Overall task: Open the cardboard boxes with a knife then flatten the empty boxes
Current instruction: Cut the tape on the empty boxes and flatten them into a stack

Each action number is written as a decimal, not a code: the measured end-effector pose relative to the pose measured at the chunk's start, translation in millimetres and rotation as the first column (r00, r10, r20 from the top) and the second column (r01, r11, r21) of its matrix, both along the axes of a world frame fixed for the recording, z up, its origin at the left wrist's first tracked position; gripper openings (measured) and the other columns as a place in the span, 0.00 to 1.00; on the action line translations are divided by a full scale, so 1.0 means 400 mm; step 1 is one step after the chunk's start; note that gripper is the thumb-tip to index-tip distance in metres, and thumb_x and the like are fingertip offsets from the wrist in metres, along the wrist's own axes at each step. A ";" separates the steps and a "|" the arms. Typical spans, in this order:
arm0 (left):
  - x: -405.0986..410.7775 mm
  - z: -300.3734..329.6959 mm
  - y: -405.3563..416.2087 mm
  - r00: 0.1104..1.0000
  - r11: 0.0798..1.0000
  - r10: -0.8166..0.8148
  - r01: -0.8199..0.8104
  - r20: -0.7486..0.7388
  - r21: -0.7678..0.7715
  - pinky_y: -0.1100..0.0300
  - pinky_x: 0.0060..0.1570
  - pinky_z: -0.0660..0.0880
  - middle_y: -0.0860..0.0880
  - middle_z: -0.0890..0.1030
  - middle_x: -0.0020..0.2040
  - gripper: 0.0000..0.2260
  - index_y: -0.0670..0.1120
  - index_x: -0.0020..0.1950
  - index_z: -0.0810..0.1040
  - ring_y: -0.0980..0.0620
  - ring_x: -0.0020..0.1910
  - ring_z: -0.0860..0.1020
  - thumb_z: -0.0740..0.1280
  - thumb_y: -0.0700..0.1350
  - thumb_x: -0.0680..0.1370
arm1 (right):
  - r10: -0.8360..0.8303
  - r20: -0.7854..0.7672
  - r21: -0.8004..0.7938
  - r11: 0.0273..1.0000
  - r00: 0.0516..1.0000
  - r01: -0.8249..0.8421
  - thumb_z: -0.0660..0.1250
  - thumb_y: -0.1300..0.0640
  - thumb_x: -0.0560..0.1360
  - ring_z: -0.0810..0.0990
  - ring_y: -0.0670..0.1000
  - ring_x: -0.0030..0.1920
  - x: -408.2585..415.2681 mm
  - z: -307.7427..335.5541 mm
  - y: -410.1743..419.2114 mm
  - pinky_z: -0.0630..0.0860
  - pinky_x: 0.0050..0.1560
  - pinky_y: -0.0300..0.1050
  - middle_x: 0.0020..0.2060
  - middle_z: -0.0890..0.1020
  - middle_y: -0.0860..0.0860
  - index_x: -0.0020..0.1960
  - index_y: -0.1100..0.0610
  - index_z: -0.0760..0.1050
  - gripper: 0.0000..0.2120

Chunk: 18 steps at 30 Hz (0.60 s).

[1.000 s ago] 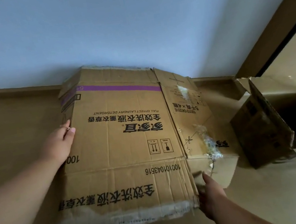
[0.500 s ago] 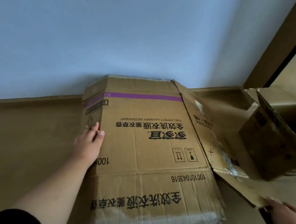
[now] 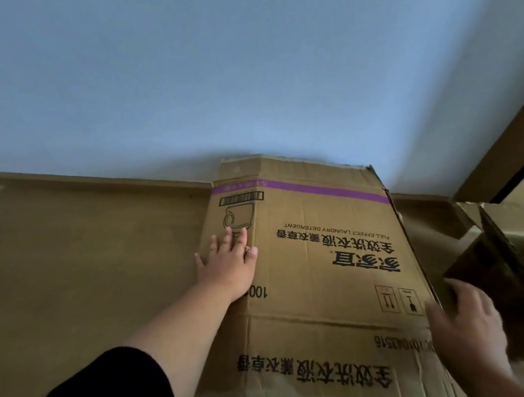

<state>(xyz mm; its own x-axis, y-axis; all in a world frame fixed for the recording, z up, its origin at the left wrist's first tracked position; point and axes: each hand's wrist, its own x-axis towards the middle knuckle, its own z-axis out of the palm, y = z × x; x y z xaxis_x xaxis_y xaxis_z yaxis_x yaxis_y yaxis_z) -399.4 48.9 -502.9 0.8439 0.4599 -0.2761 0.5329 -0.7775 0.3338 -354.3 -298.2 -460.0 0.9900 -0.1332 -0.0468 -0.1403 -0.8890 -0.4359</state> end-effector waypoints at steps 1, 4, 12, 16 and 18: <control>-0.005 -0.002 0.008 1.000 1.000 0.005 -0.005 0.001 -0.002 0.37 0.75 0.40 0.53 0.40 0.81 0.26 0.60 0.80 0.41 0.45 0.80 0.40 0.41 0.63 0.82 | 0.204 -0.026 -0.079 0.975 0.979 -0.206 0.63 0.42 0.78 0.59 0.57 0.76 0.014 0.001 0.053 0.56 0.74 0.64 0.76 0.62 0.52 0.75 0.45 0.60 0.28; -0.025 -0.021 0.063 0.998 0.996 0.056 -0.055 0.009 -0.065 0.39 0.76 0.44 0.53 0.44 0.82 0.27 0.59 0.81 0.44 0.46 0.80 0.45 0.43 0.63 0.83 | 0.573 -0.239 -0.289 0.729 0.784 -0.621 0.52 0.31 0.77 0.43 0.53 0.80 0.075 -0.044 0.165 0.40 0.74 0.64 0.80 0.48 0.47 0.77 0.35 0.48 0.31; -0.273 -0.085 0.170 0.994 0.992 0.093 -0.086 0.065 -0.093 0.57 0.76 0.51 0.49 0.56 0.80 0.25 0.47 0.81 0.55 0.52 0.79 0.55 0.49 0.55 0.85 | 0.654 -0.502 -0.289 0.489 0.566 -0.823 0.46 0.29 0.77 0.34 0.55 0.78 0.104 -0.186 0.296 0.35 0.74 0.67 0.79 0.37 0.50 0.78 0.40 0.35 0.36; -0.401 -0.122 0.165 0.981 0.965 0.193 -0.188 0.008 -0.184 0.59 0.73 0.56 0.45 0.64 0.78 0.25 0.47 0.81 0.56 0.50 0.76 0.62 0.51 0.55 0.85 | 0.796 -0.350 -0.200 0.451 0.494 -0.870 0.46 0.35 0.80 0.34 0.56 0.78 0.000 -0.186 0.354 0.42 0.78 0.63 0.79 0.36 0.53 0.76 0.43 0.29 0.35; -0.463 -0.130 0.144 0.957 0.938 0.291 -0.284 0.003 -0.198 0.57 0.71 0.61 0.45 0.68 0.76 0.24 0.48 0.79 0.60 0.48 0.74 0.66 0.51 0.56 0.84 | 0.917 -0.282 -0.140 0.251 0.281 -0.958 0.48 0.27 0.76 0.28 0.57 0.76 -0.100 -0.152 0.380 0.36 0.76 0.63 0.77 0.29 0.52 0.75 0.40 0.26 0.41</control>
<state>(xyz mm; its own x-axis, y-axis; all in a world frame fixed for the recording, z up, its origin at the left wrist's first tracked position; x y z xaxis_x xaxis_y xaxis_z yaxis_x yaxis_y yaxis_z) -584.5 106.5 -554.9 0.6934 0.6248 -0.3589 0.7109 -0.5118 0.4825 -394.2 -146.2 -521.0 0.4087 0.8600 -0.3054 0.8371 -0.4866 -0.2499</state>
